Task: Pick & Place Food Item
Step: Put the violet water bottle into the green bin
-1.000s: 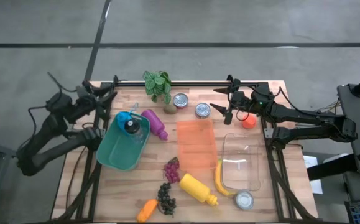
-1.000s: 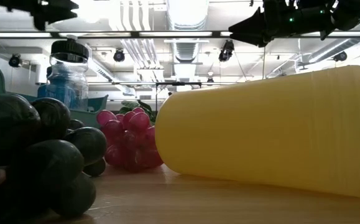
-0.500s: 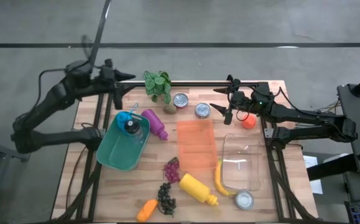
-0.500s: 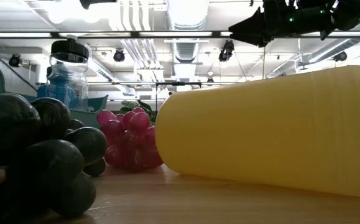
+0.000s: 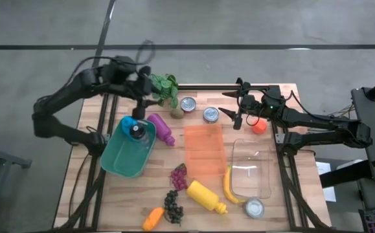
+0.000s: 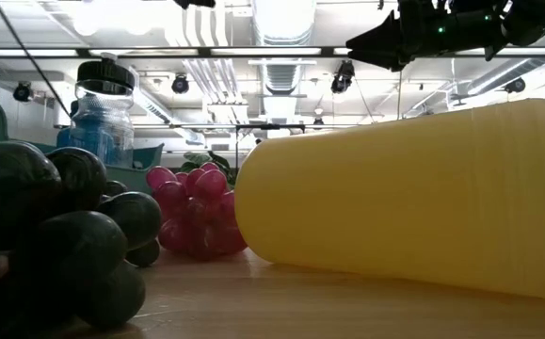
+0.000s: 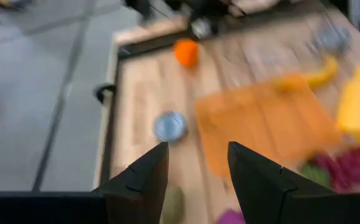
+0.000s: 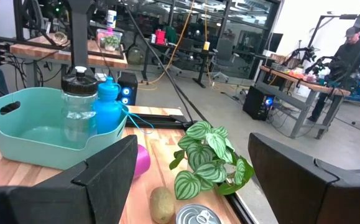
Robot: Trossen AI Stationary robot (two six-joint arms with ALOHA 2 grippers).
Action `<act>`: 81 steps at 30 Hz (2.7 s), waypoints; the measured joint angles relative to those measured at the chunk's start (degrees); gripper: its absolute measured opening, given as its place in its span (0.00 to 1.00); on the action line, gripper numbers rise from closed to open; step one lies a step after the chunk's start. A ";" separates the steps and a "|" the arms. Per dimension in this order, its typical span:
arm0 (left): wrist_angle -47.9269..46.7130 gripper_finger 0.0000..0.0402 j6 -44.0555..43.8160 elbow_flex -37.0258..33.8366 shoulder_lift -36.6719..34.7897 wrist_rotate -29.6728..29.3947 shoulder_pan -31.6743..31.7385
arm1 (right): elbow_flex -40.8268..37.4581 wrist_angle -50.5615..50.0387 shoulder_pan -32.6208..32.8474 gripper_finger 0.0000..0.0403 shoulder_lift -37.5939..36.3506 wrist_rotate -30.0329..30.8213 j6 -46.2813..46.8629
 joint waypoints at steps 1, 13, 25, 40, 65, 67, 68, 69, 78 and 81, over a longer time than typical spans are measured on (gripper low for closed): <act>-1.39 0.43 1.14 0.84 1.32 0.10 -0.61 | 0.02 0.00 0.01 0.76 -0.02 0.00 0.00; -6.77 0.43 4.27 2.05 14.91 1.44 -6.21 | 0.01 0.00 0.00 0.76 -0.02 0.00 0.00; -8.73 0.43 10.11 2.94 26.44 1.47 -9.71 | 0.02 0.00 0.00 0.76 -0.02 0.00 0.00; -2.17 0.43 8.10 -5.28 27.57 -2.87 -12.63 | 0.00 -0.90 0.01 0.76 0.00 0.00 0.00; 10.99 0.43 5.52 -19.59 27.55 -3.55 -16.24 | 0.01 -0.90 0.00 0.76 0.00 0.00 0.00; 11.17 0.43 5.50 -20.20 27.57 -3.57 -16.27 | 0.02 -0.90 0.02 0.76 0.00 0.00 0.00; 11.74 0.43 5.52 -20.60 27.57 -3.56 -16.30 | 0.00 -0.90 0.01 0.76 0.00 0.00 0.00; 12.41 0.43 5.76 -21.00 27.56 -3.54 -16.37 | 0.01 -0.90 0.00 0.76 0.00 0.00 0.00; 16.04 0.43 6.88 -24.00 27.57 -3.72 -16.55 | 0.00 -0.90 0.02 0.76 0.00 0.00 0.00; 16.84 0.43 6.86 -24.63 27.55 -3.78 -16.55 | 0.00 -0.90 0.00 0.76 -0.02 0.00 0.00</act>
